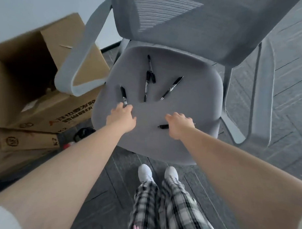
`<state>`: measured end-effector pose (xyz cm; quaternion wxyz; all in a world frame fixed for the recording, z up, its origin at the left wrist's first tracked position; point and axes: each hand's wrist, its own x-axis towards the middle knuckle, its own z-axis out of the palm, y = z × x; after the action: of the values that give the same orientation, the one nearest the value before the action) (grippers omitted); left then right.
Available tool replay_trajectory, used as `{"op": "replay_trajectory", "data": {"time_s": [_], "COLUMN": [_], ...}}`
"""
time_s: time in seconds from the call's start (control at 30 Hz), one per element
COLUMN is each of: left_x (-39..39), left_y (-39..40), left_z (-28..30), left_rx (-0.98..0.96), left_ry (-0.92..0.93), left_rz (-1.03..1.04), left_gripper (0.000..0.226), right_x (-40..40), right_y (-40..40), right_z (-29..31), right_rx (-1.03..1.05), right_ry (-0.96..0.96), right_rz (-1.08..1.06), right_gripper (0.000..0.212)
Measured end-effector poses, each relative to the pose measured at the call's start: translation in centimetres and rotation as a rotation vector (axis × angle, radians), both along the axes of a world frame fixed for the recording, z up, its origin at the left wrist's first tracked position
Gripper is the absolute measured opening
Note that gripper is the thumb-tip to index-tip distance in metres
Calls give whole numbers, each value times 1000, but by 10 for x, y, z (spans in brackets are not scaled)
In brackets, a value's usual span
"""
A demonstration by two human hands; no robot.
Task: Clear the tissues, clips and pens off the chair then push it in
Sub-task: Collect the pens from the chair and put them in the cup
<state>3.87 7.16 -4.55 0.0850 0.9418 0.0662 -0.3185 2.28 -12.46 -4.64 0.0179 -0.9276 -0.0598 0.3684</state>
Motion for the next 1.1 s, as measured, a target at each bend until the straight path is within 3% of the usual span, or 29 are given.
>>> {"op": "replay_trajectory", "data": {"time_s": [0.23,0.53,0.7,0.83,0.93,1.03,1.1], "left_x": [39,74,90,110,123,129,129], "left_y": [-19,-20,-26,-36,-43,-49,-52], "left_z": [-40,-62,-58,-56,-63,-69,-72], "left_rx": [9,8,-190,-294,-365,-325,-264], "left_ry": [-129,-116,-212,-253,-229,-200,-170], "left_rz": [241,386,537,531,532,479,434], "left_gripper": [47,54,40,29,45,53,47], "right_x": [17,57,94,126,142,148,150], "right_y": [-11,-18,-23,-23,-20,-17,-16], "right_z": [-44,-53,-43,-44,-53,-62,-66], "right_rx": [0,169,186,133,108,91,78], "right_ry": [-30,-102,-287,-324,-298,-262,-260], "right_rz": [52,23,-36,-40,-20,5,29], "right_gripper": [52,20,39,46,45,45,42]}}
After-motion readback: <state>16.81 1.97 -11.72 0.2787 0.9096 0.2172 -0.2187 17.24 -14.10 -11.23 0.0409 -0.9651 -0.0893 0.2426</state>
